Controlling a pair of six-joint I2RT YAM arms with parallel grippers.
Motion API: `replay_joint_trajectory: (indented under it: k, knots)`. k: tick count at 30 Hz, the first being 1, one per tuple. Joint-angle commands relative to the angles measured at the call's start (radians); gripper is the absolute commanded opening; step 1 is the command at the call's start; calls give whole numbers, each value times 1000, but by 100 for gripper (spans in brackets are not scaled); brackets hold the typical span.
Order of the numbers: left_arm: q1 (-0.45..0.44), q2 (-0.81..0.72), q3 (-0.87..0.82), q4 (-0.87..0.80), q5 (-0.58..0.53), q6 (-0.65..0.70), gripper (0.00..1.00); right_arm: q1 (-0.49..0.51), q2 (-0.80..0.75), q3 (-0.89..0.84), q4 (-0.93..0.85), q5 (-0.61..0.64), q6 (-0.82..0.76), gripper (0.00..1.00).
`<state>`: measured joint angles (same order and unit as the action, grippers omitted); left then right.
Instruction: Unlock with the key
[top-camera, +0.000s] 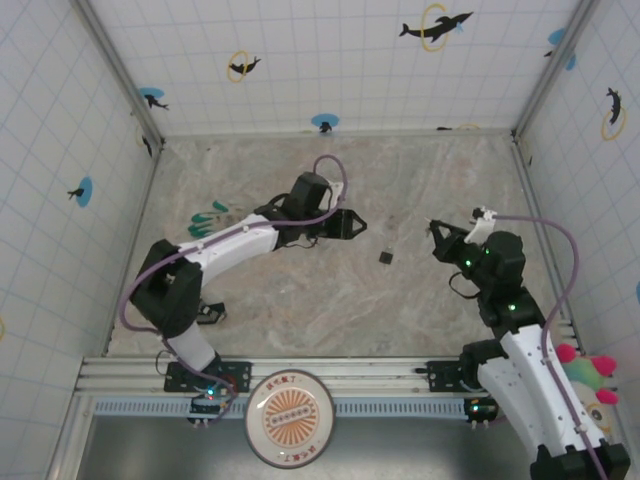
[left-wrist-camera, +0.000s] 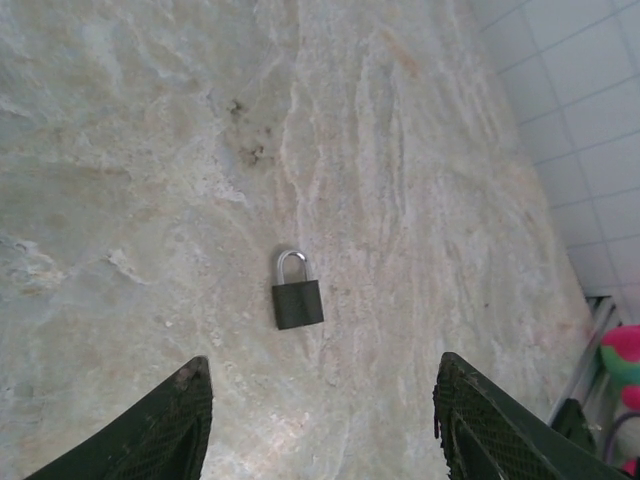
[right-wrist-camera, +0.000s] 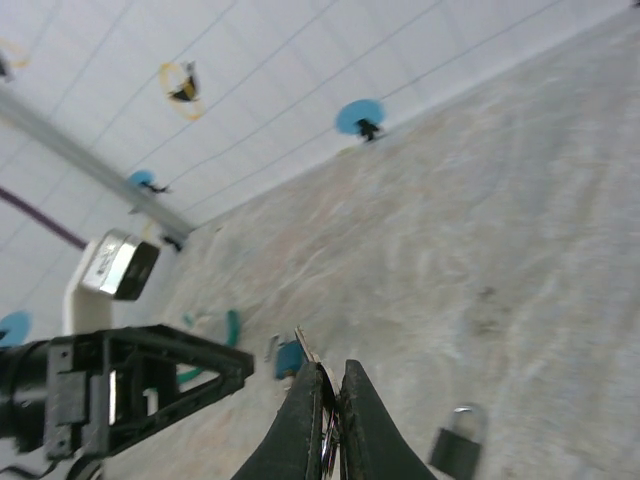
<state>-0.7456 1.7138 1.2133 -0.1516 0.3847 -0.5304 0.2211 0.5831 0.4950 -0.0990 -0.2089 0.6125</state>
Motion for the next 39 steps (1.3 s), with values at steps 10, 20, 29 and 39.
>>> replay_joint_trajectory:
  k: [10,20,29,39]
  knots:
    - [-116,313,361,-272,-167,-49,62,-54,-166,-107,-167,192,24,0]
    - [-178,504,575,-430,-243,-43,59,-78,-230,-179,-181,212,52,0]
    - [-220,586,675,-524,-305,-35,54,-100,-221,-206,-166,204,55,0]
    - [-248,625,720,-587,-381,-44,52,-110,-220,-231,-149,196,67,0]
